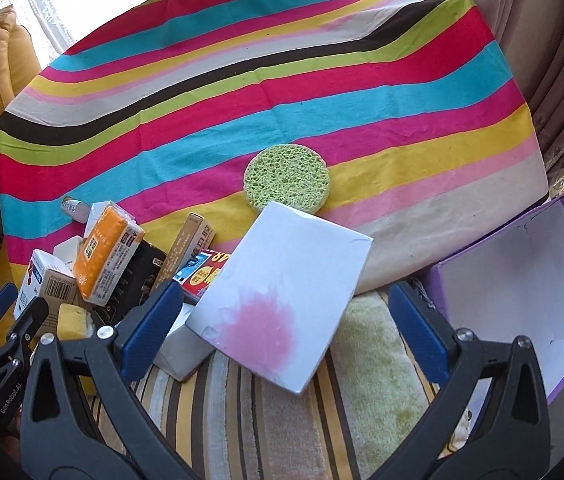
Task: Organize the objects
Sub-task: 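Grasp the white medicine box with the left tool while the right tool grasps the pink-printed white box, then carry both boxes into the purple-rimmed box and open both tools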
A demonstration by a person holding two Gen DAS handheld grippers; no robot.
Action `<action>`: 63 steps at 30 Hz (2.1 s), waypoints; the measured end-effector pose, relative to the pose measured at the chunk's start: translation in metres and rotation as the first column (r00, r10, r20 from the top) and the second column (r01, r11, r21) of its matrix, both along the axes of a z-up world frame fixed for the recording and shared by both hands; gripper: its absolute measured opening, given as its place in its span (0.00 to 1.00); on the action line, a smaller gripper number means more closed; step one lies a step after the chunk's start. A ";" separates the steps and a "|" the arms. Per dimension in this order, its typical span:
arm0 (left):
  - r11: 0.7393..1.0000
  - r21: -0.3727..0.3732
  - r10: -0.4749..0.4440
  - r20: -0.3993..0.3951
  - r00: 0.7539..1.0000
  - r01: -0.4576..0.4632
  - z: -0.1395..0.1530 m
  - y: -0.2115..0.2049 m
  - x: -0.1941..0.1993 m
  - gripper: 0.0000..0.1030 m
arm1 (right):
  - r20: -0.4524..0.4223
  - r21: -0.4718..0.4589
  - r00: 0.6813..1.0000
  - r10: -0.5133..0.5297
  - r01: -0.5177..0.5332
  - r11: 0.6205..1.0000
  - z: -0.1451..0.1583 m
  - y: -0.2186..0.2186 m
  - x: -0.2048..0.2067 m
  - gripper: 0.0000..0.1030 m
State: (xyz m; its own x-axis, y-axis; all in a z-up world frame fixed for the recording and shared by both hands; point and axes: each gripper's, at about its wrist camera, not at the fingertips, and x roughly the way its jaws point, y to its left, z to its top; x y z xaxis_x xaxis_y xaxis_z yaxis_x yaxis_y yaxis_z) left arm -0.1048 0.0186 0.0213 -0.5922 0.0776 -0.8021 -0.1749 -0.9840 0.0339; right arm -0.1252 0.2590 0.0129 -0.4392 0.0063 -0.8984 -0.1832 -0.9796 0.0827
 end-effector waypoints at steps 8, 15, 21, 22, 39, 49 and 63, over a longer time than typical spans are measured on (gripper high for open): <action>1.000 0.029 0.007 -0.010 1.000 -0.007 0.002 -0.002 0.003 0.47 | 0.034 -0.002 0.999 0.019 -0.019 1.000 -0.010 0.002 -0.006 0.80; 0.998 0.058 0.039 -0.046 0.998 -0.036 0.010 -0.007 0.010 0.43 | -0.012 -0.046 0.999 0.035 -0.036 0.998 -0.007 0.006 0.004 0.78; 0.995 0.084 0.059 -0.069 0.996 -0.053 0.017 -0.007 0.018 0.43 | -0.089 -0.029 0.995 0.044 -0.046 0.999 0.005 0.010 0.020 0.77; 0.995 0.088 0.063 -0.075 0.995 -0.056 0.018 -0.007 0.019 0.43 | -0.099 -0.024 0.994 0.049 -0.052 0.998 0.006 0.009 0.021 0.77; 0.989 0.141 -0.032 -0.121 0.992 0.049 0.042 0.039 0.058 0.42 | -0.202 0.047 0.969 0.139 -0.132 0.990 0.028 0.022 0.072 0.74; 0.969 0.171 -0.168 -0.085 0.982 0.181 0.038 0.098 0.072 0.42 | -0.213 0.035 0.974 0.073 -0.067 0.997 0.033 0.064 0.107 0.74; 0.901 0.233 -0.371 -0.028 0.928 0.367 0.036 0.194 0.090 0.42 | -0.174 -0.022 0.975 -0.139 0.137 0.990 0.021 0.154 0.144 0.74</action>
